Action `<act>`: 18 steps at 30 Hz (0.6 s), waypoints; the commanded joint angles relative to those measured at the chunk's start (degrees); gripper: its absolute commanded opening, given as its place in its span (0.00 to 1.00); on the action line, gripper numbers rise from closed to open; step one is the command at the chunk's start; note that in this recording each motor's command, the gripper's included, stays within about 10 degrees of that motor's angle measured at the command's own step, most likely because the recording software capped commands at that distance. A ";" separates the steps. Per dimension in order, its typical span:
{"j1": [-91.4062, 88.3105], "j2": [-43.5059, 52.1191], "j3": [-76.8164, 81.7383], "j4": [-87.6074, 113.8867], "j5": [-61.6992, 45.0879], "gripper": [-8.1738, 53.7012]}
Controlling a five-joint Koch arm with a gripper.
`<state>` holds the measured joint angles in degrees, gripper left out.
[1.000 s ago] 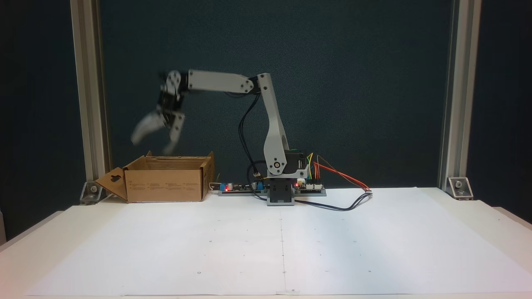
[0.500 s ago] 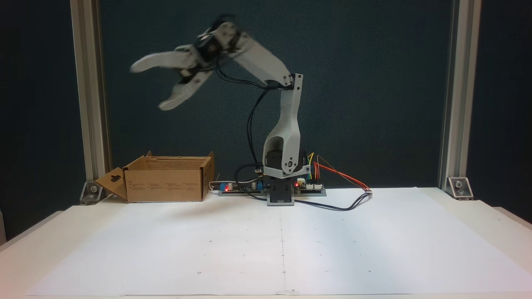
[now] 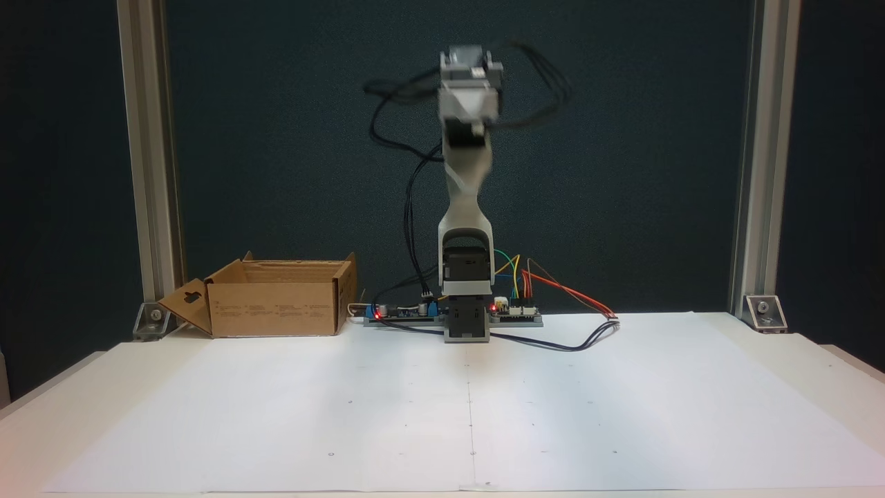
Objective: Grasp a green dice and put it in the bin.
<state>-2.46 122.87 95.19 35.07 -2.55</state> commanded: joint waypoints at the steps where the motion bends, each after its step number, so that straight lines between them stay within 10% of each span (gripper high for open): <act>1: -0.26 3.87 2.37 -9.47 2.72 0.84; 18: 8.26 13.10 29.79 -50.96 2.64 0.88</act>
<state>5.36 129.38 126.47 -8.79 -2.20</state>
